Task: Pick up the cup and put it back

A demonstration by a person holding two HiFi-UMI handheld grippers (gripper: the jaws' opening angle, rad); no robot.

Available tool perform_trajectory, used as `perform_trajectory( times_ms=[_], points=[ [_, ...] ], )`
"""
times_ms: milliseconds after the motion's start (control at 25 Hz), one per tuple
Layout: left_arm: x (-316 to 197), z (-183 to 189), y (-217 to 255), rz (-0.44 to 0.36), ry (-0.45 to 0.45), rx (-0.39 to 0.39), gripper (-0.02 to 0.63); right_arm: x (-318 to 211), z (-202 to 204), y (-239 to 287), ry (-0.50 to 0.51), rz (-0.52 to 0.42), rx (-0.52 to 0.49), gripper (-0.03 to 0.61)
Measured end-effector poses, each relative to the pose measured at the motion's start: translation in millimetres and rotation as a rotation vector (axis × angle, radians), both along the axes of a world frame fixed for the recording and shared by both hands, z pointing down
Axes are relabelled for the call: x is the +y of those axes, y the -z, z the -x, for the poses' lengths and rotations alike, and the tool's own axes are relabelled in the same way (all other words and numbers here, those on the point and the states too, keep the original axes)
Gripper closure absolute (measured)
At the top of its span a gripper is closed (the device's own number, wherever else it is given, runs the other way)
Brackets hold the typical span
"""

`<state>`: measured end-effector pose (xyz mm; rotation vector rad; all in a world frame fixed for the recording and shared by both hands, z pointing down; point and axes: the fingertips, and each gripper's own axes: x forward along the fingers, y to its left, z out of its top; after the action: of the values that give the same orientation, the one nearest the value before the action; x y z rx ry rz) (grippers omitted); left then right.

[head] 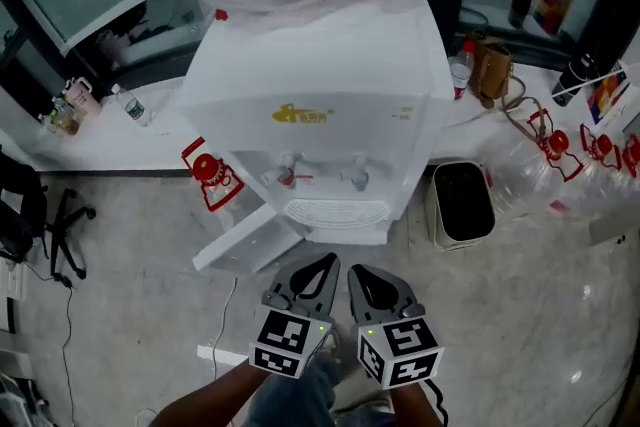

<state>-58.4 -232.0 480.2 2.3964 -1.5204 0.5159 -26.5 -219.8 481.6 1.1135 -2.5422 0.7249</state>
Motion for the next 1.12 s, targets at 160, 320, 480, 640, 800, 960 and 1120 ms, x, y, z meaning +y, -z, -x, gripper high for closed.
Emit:
perform_trajectory(
  times_ms=[160, 320, 480, 640, 800, 960, 1120],
  points=[
    [19.5, -5.6, 58.5, 0.007, 0.009, -0.008, 0.603, 14.3, -11.5, 61.8, -0.005, 0.002, 0.005, 0.557],
    [40.9, -3.8, 115.6, 0.016, 0.037, -0.005, 0.603, 25.8, -21.0, 127.9, -0.012, -0.016, 0.015, 0.557],
    [59.1, -4.3, 172.2, 0.017, 0.083, 0.008, 0.603, 44.1, -27.9, 191.4, -0.011, -0.042, 0.024, 0.557],
    [78.2, -8.5, 227.1, 0.002, 0.095, 0.020, 0.603, 64.1, -30.1, 242.9, -0.012, -0.058, 0.019, 0.557],
    [95.6, -10.4, 264.9, 0.001, 0.124, 0.027, 0.603, 84.2, -36.4, 284.3, -0.014, -0.073, 0.015, 0.557],
    [106.8, -22.9, 292.6, -0.012, 0.099, 0.011, 0.603, 97.4, -42.4, 319.4, -0.005, -0.109, 0.020, 0.557],
    [112.9, -33.8, 309.7, -0.027, 0.069, -0.001, 0.603, 109.9, -42.9, 335.6, 0.038, -0.152, 0.065, 0.557]
  ],
)
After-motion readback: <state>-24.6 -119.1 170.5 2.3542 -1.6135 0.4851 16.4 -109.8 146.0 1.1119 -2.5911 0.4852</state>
